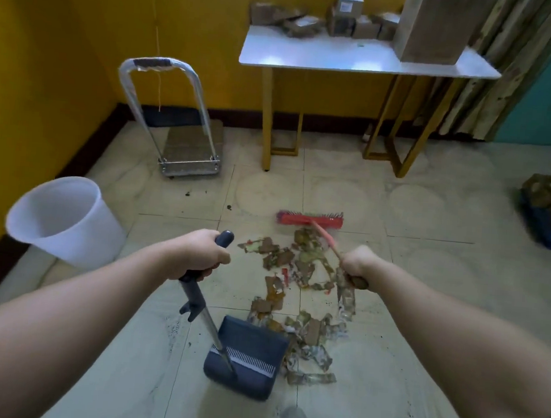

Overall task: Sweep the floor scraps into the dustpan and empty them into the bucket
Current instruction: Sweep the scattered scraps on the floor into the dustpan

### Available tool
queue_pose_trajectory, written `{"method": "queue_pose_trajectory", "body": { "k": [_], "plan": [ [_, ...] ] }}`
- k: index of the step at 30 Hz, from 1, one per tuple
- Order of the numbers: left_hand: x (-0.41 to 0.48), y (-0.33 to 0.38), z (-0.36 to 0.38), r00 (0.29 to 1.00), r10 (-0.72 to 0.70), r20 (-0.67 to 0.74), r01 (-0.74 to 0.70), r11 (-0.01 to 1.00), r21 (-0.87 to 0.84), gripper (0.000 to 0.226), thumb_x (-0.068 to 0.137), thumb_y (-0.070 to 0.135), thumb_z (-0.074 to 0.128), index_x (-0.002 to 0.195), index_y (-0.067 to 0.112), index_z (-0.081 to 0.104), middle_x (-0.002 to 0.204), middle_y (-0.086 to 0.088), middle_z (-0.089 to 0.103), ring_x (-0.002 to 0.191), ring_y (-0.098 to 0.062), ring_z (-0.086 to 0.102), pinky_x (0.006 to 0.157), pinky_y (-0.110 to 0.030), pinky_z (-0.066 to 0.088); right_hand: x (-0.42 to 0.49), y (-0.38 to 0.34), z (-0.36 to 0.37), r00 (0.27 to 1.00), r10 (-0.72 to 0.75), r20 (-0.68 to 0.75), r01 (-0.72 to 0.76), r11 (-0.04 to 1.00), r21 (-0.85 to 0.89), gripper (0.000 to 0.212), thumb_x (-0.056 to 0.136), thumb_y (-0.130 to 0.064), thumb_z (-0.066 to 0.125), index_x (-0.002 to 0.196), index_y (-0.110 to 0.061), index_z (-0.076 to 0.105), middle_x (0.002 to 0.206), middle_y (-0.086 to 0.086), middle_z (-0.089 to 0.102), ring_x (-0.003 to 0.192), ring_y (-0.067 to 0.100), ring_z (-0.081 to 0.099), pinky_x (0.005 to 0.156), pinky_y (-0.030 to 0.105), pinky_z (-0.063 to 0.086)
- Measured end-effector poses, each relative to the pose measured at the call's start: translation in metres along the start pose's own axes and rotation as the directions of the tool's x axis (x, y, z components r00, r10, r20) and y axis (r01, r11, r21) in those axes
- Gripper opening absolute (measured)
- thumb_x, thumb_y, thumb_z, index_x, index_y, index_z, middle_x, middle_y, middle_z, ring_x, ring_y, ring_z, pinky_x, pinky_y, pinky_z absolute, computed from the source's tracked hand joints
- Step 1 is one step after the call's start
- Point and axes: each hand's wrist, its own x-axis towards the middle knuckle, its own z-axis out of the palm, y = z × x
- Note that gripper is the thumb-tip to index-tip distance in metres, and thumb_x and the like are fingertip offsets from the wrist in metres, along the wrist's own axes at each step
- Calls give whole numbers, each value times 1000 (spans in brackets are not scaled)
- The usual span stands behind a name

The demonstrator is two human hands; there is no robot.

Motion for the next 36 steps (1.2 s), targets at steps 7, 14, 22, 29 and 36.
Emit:
{"method": "queue_pose_trajectory", "body": {
  "k": [7,14,22,29,36],
  "plan": [
    [28,16,1,995,-98,-7,98,995,-32,12,86,6,53,80,11,43,64,-5,46,47,-16,40,43,-25,37,77,-11,-20,998,-28,63,31,999,-37,42,100,-6,36,142,-10,38,90,9,45,48,13,45,45,25,44],
    [26,5,11,994,-110,3,110,994,1,9,87,6,53,85,10,45,65,-6,47,48,-16,41,45,-25,38,40,13,-4,981,37,189,6,974,-226,26,98,1,33,114,-11,48,98,19,52,49,12,44,47,23,43],
    [6,-11,12,999,-28,26,27,998,50,6,88,6,53,87,8,47,66,-7,49,49,-18,43,47,-27,39,-34,25,8,991,-34,132,57,983,-174,37,101,-11,40,137,-10,46,128,24,54,49,13,45,54,27,44],
    [-3,-28,7,999,-33,-12,33,999,-7,7,88,6,53,88,8,46,68,-7,48,52,-18,43,48,-28,40,-23,-6,39,994,-65,92,91,944,-318,39,99,-2,37,138,-6,38,99,15,51,60,16,49,54,24,44],
    [6,-36,-2,992,-110,-63,100,985,-141,15,87,3,50,80,11,39,63,-6,43,47,-17,38,45,-26,35,26,-72,43,963,-191,191,250,898,-363,44,100,-4,38,144,-9,34,104,17,50,50,13,43,48,25,42]
  ]
}}
